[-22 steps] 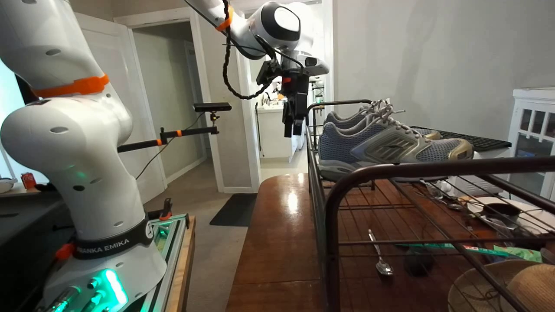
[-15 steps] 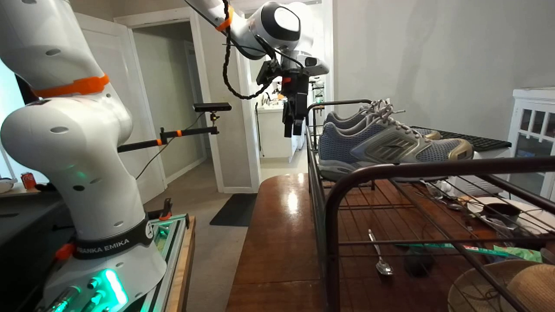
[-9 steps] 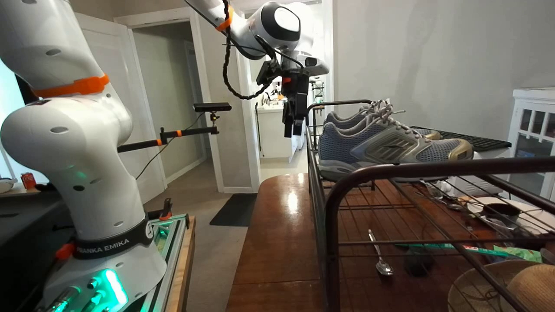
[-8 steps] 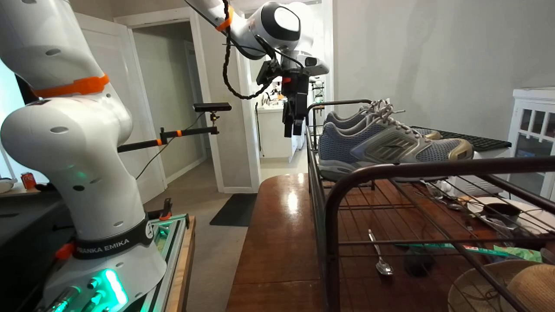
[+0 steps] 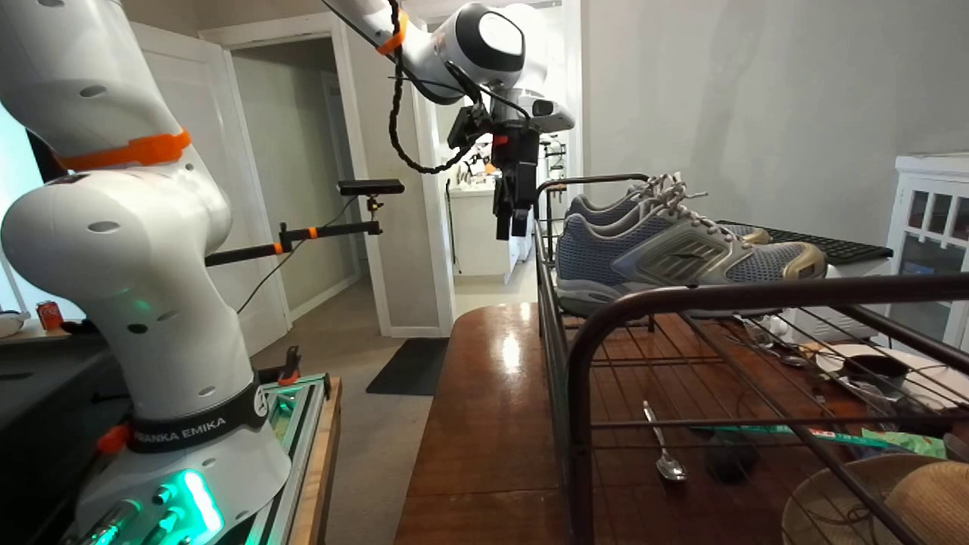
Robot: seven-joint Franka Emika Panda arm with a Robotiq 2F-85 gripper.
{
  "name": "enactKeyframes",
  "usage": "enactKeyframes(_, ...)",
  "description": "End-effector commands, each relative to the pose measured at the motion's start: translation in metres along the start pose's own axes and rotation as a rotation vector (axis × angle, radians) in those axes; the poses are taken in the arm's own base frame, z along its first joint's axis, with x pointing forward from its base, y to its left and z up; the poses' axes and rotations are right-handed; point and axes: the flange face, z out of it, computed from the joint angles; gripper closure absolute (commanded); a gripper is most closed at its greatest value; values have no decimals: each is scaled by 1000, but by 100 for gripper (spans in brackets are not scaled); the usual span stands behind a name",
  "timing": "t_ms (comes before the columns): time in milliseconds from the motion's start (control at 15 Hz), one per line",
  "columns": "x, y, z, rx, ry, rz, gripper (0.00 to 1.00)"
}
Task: Move the shoe to the right
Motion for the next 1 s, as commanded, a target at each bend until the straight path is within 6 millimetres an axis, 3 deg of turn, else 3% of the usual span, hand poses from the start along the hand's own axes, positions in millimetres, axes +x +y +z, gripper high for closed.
enactKeyframes(0, 0, 0, 0, 0, -1, 0, 0)
enactKeyframes(333, 8, 17, -6, 57, 21, 49, 0)
enactKeyframes(933, 8, 14, -6, 59, 23, 45, 0)
